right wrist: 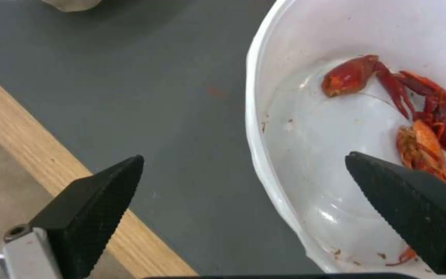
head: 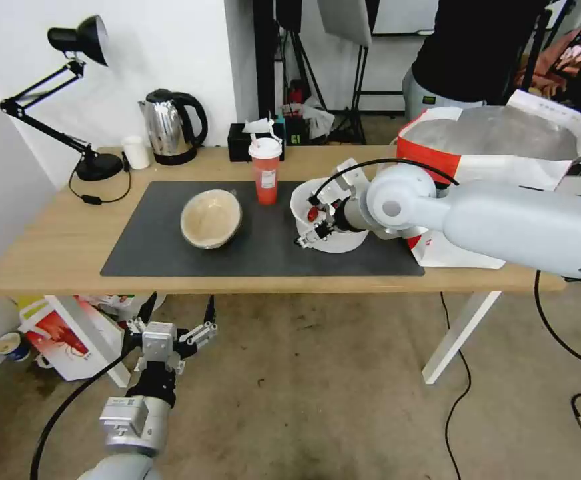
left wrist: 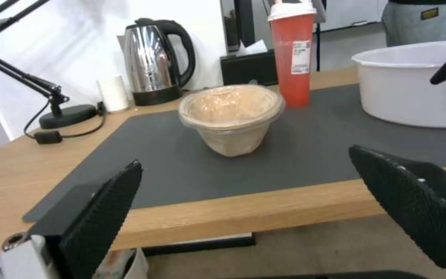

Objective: Pick up the trash from the table and place it into the takeout bag.

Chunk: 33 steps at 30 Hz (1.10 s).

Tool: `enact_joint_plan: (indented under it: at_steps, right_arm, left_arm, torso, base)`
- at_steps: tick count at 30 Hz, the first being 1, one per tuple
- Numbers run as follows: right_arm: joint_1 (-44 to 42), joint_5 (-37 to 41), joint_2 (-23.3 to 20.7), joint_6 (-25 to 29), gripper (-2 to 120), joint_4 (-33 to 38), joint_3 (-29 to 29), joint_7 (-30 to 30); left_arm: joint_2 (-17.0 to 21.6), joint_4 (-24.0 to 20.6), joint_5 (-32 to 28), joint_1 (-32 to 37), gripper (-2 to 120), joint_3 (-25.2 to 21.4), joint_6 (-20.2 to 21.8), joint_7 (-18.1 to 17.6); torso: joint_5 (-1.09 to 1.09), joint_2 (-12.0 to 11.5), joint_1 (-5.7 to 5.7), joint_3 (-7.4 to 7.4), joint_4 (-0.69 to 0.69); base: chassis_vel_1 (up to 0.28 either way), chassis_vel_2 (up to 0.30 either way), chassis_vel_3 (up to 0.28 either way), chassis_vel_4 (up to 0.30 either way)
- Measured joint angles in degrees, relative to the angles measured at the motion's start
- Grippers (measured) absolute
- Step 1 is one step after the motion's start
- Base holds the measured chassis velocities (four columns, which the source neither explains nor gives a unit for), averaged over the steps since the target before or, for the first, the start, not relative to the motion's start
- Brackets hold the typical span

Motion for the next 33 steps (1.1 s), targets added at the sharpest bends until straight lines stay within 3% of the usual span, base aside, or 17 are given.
enact_joint_plan:
  at_steps: [14, 33]
  right_arm:
    - [-0.45, -0.94, 0.06, 0.0, 100, -2.45, 0.06, -1.53]
    - [-0.36, -3.03, 3.42, 0.0, 100, -5.8, -1.14, -1.4]
  left_arm:
    - [0.0, 0.0, 0.0, 0.01, 100, 0.0, 0.0, 0.0]
    - [0.0, 0.0, 0.0, 0.0, 100, 0.0, 0.0, 0.0]
  torso:
    - [0.0, 0.0, 0.0, 0.0, 0.0]
    - [0.0, 0.0, 0.0, 0.0, 0.0]
  base:
    - [0.0, 0.0, 0.0, 0.0]
    - [0.0, 0.0, 0.0, 0.0]
